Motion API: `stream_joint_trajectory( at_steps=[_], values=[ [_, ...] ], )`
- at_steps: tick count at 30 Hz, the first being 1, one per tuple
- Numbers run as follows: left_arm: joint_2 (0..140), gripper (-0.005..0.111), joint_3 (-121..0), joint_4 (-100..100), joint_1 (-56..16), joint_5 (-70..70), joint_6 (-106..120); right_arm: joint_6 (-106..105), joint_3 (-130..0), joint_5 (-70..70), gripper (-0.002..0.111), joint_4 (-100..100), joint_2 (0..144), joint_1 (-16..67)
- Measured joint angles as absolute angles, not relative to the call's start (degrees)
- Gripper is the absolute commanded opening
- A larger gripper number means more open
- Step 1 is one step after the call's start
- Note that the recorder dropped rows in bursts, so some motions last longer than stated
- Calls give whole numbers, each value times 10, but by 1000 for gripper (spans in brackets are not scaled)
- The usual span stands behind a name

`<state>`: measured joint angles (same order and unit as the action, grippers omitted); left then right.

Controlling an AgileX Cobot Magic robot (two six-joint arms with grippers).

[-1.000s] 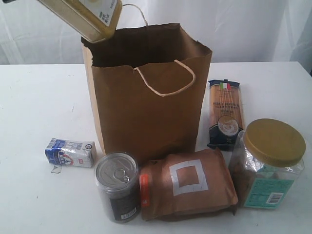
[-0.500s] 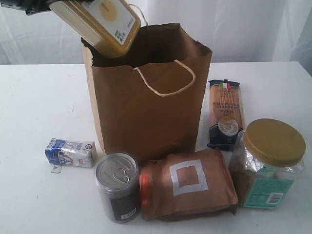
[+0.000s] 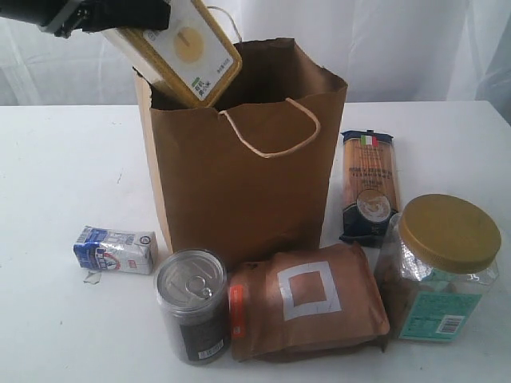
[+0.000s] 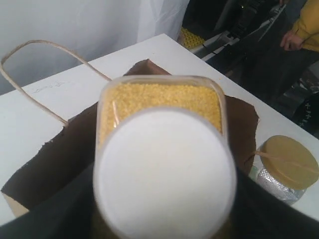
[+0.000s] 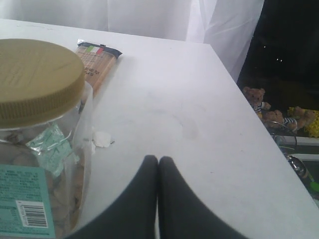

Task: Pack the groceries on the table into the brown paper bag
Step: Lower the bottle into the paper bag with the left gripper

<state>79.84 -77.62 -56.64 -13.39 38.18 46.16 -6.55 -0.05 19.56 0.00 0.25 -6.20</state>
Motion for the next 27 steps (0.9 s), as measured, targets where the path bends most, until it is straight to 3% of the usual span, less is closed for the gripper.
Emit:
stream_joint_trajectory(
  at_steps=[27],
  values=[
    [856, 0, -823, -500, -173, 390, 593, -65, 0, 196, 0, 0, 3, -62]
  ],
)
